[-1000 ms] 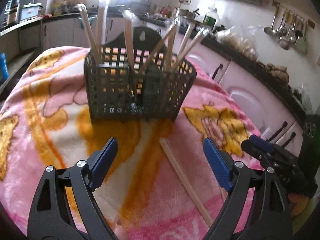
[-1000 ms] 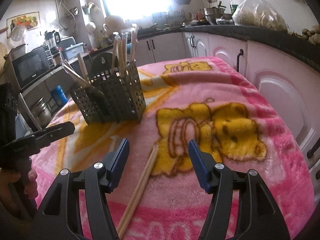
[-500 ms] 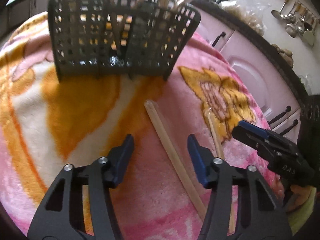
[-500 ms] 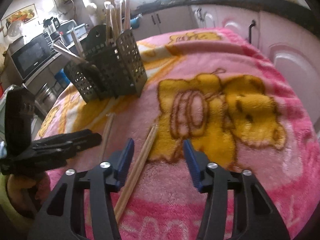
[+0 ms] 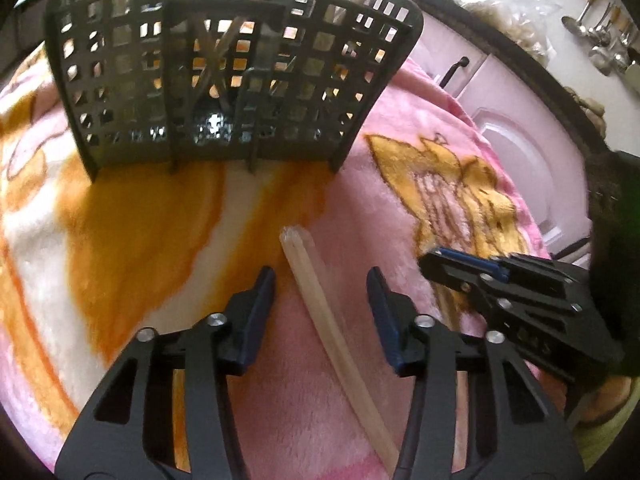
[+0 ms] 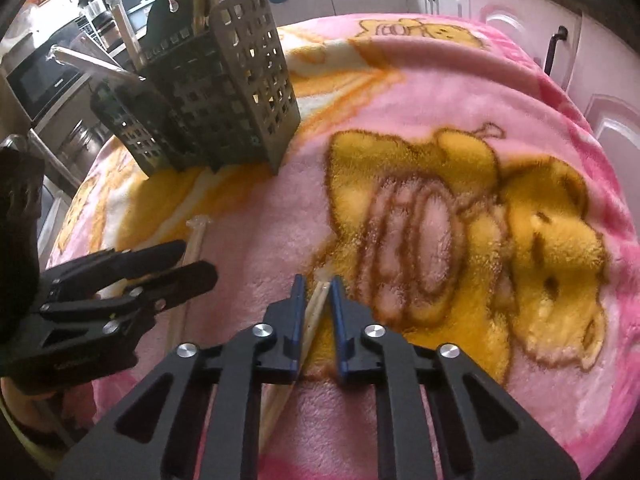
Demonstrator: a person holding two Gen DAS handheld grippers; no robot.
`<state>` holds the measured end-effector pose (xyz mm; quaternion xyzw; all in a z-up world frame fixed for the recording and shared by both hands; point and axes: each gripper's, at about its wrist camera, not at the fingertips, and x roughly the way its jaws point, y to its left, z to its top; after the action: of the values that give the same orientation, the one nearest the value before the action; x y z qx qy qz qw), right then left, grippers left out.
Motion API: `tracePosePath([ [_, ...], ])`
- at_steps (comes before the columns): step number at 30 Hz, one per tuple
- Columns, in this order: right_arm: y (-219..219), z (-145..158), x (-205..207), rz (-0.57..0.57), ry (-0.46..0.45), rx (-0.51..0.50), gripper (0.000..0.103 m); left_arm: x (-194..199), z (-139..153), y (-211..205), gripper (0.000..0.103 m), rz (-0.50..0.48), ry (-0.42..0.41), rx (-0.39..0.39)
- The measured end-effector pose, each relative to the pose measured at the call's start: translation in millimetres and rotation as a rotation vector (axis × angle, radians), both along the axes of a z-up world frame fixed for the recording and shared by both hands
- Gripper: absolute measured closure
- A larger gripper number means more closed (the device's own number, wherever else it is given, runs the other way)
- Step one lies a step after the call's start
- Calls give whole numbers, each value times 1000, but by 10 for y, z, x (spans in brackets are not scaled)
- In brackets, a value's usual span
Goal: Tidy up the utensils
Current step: 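Close the left tool on a wrapped chopstick pair while the right tool grasps another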
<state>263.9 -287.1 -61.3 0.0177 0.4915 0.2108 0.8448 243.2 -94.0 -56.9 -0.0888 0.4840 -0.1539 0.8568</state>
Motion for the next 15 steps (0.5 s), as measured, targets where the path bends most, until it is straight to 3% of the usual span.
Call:
tracePosePath([
  [5,-180,57,-72,-29,-37,77,96,55,-12,-45,89,0,-32,29],
  [9,-280,191,-157,-44,-97,137,96,56,-8,48,98,11,-41,-22],
  [15,-376,402,-272,-70,-166,179,96,-49,207,132,102,16,-128,-72],
])
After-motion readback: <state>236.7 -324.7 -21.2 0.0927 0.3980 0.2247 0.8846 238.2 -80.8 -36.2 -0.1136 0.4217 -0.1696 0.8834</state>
